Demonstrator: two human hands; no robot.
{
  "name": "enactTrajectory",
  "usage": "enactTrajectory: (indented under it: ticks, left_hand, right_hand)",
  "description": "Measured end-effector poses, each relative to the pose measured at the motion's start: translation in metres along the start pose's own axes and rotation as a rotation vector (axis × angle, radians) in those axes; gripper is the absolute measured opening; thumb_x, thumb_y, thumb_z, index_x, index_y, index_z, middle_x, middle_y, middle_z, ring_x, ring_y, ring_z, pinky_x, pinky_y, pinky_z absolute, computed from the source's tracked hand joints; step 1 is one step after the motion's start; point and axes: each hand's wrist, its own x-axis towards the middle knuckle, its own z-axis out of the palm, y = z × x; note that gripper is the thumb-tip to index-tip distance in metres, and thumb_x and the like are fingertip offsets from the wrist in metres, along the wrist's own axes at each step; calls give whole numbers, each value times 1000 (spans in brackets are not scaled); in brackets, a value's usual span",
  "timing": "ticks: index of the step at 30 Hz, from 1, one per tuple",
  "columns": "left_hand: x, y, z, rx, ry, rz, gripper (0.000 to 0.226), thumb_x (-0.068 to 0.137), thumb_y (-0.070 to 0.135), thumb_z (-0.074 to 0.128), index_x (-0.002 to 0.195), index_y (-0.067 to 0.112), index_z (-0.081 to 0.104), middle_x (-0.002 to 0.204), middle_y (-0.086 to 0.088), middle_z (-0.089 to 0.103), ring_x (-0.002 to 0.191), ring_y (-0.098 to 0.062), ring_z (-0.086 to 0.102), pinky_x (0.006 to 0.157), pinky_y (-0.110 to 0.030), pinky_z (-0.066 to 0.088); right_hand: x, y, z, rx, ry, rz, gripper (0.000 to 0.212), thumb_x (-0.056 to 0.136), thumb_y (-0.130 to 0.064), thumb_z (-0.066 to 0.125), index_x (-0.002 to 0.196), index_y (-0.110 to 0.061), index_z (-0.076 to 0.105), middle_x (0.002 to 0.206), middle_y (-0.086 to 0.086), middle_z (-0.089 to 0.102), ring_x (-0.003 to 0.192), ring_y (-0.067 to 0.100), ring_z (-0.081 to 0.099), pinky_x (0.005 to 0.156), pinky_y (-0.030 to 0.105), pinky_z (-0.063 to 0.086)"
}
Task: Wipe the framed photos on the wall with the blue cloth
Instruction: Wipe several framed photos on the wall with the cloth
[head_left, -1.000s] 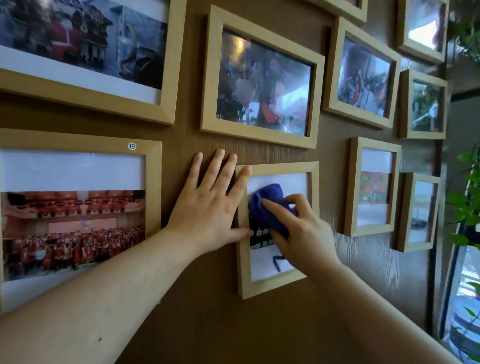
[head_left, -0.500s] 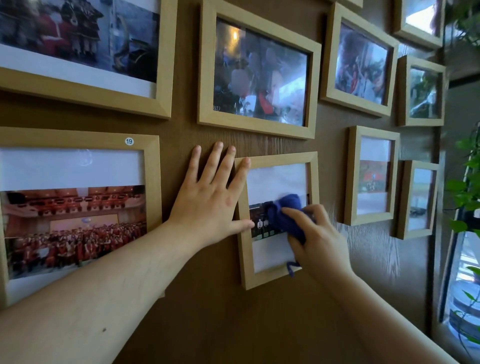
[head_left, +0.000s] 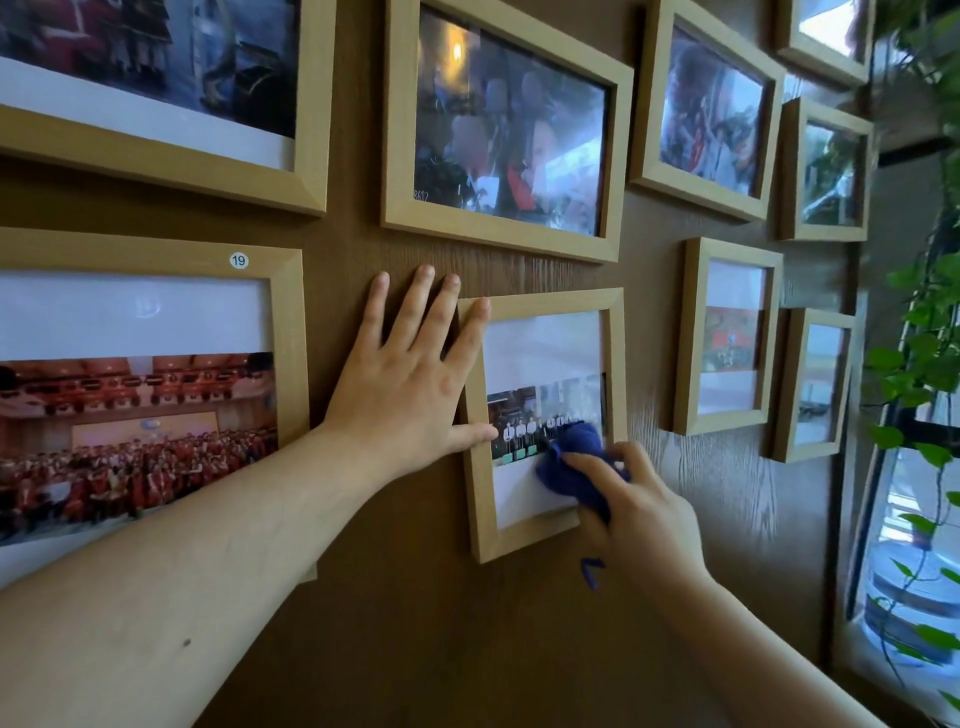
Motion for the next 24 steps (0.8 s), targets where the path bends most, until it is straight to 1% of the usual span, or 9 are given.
enactTrajectory:
  ticks: [2,4,6,8,10,12,15,19,24]
  left_hand:
    - [0,1,0,2,-4,-3,111,70,83,37,151,15,1,159,-19,8,145,-37,-4,114,-61,0]
    - [0,1,0,2,-3,-6,112,70,83,37,151,16,0,159,-19,7,145,-37,-4,114,-62,0]
    - [0,1,1,8,0,-10,112,70,84,37,151,16,-1,159,-19,6,145,-37,-5,114,-62,0]
    - [1,1,1,11,3,-11,112,70,84,37,151,16,-1,159,-19,6,145,-37,-4,114,-62,1]
    - [1,1,1,9,5,-6,112,70,84,38,151,16,0,159,-19,7,145,-38,-3,114,-62,1]
    - [1,1,1,7,10,-5,112,70,83,39,151,16,1,159,-20,8,145,-38,-2,114,-62,2]
    - [1,2,1,17,13,-13,112,69,84,39,151,16,1,158,-19,8,145,-38,-3,114,-62,1]
    - [0,2,1,15,14,-13,112,69,84,40,151,16,2,158,-19,9,145,-38,-2,114,-62,1]
    - [0,2,-1,15,1,-9,112,69,84,38,151,16,2,158,-19,9,145,-37,-2,114,-62,1]
  right_hand:
    - [-6,1,3,2,11,76,45,75,-29,67,119,-29,56,109,3,53,68,24,60,46,27,43]
    - [-13,-12,6,55,0,88,43,76,-37,58,119,-31,54,109,0,52,68,20,60,46,28,46]
    - [-20,-31,12,126,-65,23,45,77,-39,53,122,-35,49,114,-2,51,78,15,59,56,27,52]
    - [-24,-42,15,175,-138,-44,48,78,-36,55,125,-36,46,119,-2,48,86,15,58,63,23,51]
    - [-23,-40,14,176,-161,-62,47,79,-37,52,126,-36,47,120,-2,48,85,15,58,62,21,50]
    - [-21,-31,10,116,-168,-92,45,79,-41,48,124,-36,49,117,-1,50,79,15,58,59,21,48]
    - [-20,-13,3,61,-149,-95,41,78,-38,53,119,-33,56,109,0,54,73,16,59,53,21,43]
    - [-18,10,-1,-9,-147,-27,42,76,-31,64,117,-34,56,108,1,55,71,19,59,48,25,44]
    - [-16,22,-7,-118,-185,39,39,81,-32,61,119,-35,53,105,0,53,70,17,55,48,24,35]
